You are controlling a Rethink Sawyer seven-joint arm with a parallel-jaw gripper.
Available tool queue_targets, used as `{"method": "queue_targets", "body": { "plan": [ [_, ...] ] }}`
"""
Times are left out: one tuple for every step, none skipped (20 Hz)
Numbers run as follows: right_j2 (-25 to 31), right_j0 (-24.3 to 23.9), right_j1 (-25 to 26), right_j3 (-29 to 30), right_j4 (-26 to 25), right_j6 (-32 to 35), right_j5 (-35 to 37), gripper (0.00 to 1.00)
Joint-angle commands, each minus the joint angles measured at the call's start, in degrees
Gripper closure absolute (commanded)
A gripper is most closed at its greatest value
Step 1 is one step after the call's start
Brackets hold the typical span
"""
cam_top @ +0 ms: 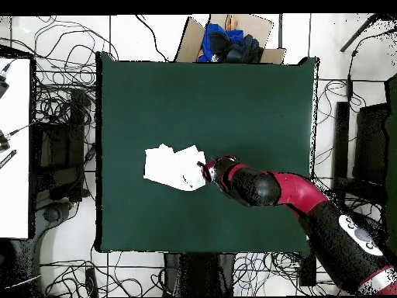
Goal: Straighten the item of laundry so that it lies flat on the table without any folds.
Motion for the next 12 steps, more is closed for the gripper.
{"method": "queue_targets", "body": {
  "plan": [
    [0.5,2.7,0.3,-4.8,-2.1,-1.9,3.6,0.00],
    [0.1,3.0,0.0,-4.9,-2.0,-1.8,4.1,0.00],
    [-0.2,3.2,-0.1,-5.0,-2.0,-1.7,4.3,0.00],
    [-0.7,3.5,0.1,-5.3,-2.2,-1.7,4.4,0.00],
    [-1.2,3.8,0.2,-5.6,-2.5,-1.7,4.5,0.00],
    [-2.7,4.7,0.3,-6.4,-3.0,-1.6,5.4,0.00],
    [-3.9,5.5,0.1,-7.1,-3.4,-1.5,6.1,0.00],
    [-5.0,6.3,-0.1,-7.8,-3.8,-1.4,6.8,0.00],
    [-5.7,6.8,-0.3,-8.1,-3.9,-1.3,7.1,0.00],
    [-6.8,7.6,-0.9,-8.6,-4.0,-1.1,8.2,0.00],
    [-7.4,8.1,-1.2,-8.8,-4.0,-1.1,8.7,0.00],
    [-8.2,8.6,-1.3,-9.2,-4.1,-1.0,9.2,0.00]
  ]
}}
